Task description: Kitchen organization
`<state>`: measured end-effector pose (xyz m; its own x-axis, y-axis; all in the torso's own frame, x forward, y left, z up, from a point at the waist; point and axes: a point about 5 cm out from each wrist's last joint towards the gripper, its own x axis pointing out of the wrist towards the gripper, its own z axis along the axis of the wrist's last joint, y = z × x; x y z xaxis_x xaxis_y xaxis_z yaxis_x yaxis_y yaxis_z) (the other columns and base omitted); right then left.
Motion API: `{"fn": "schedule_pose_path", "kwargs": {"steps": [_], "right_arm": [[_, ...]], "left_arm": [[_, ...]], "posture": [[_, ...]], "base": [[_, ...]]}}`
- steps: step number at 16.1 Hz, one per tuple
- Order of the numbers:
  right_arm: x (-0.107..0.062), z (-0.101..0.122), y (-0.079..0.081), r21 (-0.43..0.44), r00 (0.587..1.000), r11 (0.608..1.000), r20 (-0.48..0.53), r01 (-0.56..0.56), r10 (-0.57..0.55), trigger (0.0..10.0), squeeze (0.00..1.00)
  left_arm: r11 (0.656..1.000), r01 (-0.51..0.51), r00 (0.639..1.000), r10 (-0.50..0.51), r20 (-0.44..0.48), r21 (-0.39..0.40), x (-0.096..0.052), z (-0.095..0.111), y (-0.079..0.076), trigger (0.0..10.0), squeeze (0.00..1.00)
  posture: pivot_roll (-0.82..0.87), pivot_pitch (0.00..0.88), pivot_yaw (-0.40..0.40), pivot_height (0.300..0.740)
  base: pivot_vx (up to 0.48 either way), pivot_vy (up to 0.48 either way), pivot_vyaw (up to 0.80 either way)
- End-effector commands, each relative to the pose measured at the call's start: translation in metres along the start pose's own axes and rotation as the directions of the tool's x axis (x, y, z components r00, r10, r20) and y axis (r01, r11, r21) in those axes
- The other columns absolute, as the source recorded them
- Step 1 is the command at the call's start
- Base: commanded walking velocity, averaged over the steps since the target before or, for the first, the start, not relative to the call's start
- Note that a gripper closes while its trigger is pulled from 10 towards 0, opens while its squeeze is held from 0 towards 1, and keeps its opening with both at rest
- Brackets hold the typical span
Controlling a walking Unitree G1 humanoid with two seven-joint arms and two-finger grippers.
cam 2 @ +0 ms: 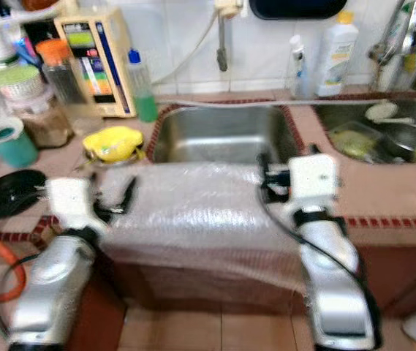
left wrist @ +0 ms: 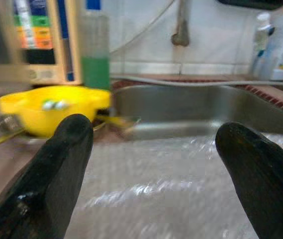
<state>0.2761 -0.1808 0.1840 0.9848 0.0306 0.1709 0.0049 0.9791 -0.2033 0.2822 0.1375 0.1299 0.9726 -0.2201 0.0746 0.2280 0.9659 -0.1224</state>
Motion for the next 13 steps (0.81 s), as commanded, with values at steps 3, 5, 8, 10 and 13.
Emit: {"fn": "schedule_pose_path", "kwargs": {"steps": [3,5,8,10,13], "right_arm": [[0.0021,0.0053,0.0075,0.019,0.999,0.999,0.027,-0.028,0.027,10.0,0.0],[0.0022,0.0054,0.0074,0.019,0.999,0.999,0.027,-0.028,0.027,10.0,0.0],[0.004,0.0111,0.0073,0.009,0.998,1.0,0.053,-0.028,0.027,10.0,0.0],[0.0042,0.0111,0.0075,0.01,0.998,1.0,0.053,-0.026,0.025,10.0,0.0],[0.0048,0.0113,0.0085,0.014,0.998,1.0,0.054,-0.025,0.024,10.0,0.0]], "left_arm": [[0.999,-0.048,0.999,0.048,0.016,0.02,-0.0014,0.0054,0.0131,10.0,0.0],[0.999,-0.05,0.999,0.049,0.019,0.022,-0.0016,0.0055,0.0134,10.0,0.0],[0.999,-0.044,0.999,0.043,0.022,0.023,-0.0006,0.0059,0.0123,10.0,0.0],[0.999,-0.042,0.999,0.042,0.022,0.024,-0.0004,0.0058,0.0121,10.0,0.0],[0.998,-0.048,0.999,0.047,0.024,0.027,0.0005,0.0066,0.0141,10.0,0.0]], "posture": [[-0.01,0.005,0.065,0.74],[-0.01,0.005,0.064,0.74],[-0.02,0.007,0.065,0.74],[-0.02,0.006,0.065,0.74],[-0.02,0.009,0.069,0.74]], "base": [[0.262,0.0,0.0],[0.0,0.0,0.0],[0.0,-0.261,0.0],[0.0,-0.439,0.0],[0.0,-0.465,0.0]]}}
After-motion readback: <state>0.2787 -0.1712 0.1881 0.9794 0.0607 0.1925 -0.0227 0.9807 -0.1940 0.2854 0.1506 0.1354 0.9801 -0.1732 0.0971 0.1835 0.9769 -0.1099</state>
